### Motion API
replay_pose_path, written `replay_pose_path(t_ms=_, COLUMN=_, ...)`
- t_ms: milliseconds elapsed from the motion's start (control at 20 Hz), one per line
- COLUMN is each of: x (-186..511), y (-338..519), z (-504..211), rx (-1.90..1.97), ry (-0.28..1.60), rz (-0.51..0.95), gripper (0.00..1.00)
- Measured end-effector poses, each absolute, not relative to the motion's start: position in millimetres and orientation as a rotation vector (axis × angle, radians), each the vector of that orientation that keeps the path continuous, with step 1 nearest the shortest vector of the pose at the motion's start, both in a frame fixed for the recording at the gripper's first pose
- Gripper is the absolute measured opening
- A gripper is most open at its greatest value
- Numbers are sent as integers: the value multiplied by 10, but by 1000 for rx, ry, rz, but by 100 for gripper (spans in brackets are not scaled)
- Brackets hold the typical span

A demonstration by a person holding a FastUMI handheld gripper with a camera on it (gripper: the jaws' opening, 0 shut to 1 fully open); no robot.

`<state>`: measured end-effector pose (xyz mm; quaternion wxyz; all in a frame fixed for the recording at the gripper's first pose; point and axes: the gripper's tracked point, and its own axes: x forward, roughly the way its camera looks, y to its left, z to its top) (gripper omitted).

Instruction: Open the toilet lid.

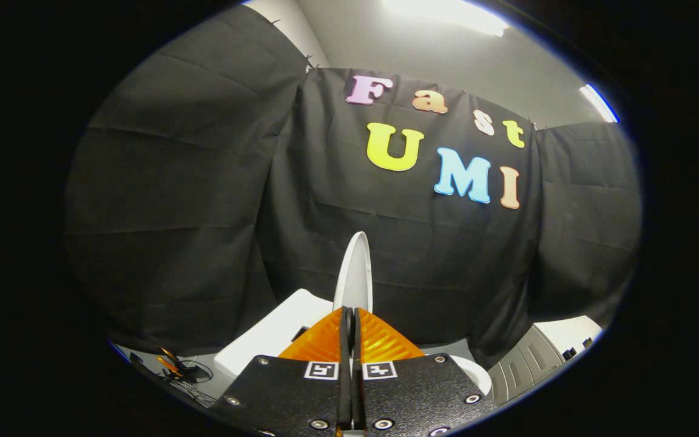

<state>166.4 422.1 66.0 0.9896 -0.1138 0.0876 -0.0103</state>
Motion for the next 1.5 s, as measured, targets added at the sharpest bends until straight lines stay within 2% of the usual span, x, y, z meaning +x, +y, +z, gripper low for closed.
replay_pose_path(t_ms=850, x=1749, y=4583, z=527, rx=-180, ry=181, rz=93, gripper=0)
replay_pose_path(t_ms=950, x=1760, y=4605, z=517, rx=-182, ry=189, rz=129, gripper=6)
replay_pose_path(t_ms=1000, x=1746, y=4593, z=540, rx=-183, ry=188, rz=149, gripper=14)
replay_pose_path(t_ms=1350, x=1579, y=4412, z=905, rx=-144, ry=79, rz=261, gripper=95)
replay_pose_path(t_ms=1500, x=1413, y=4247, z=988, rx=-92, ry=73, rz=278, gripper=95)
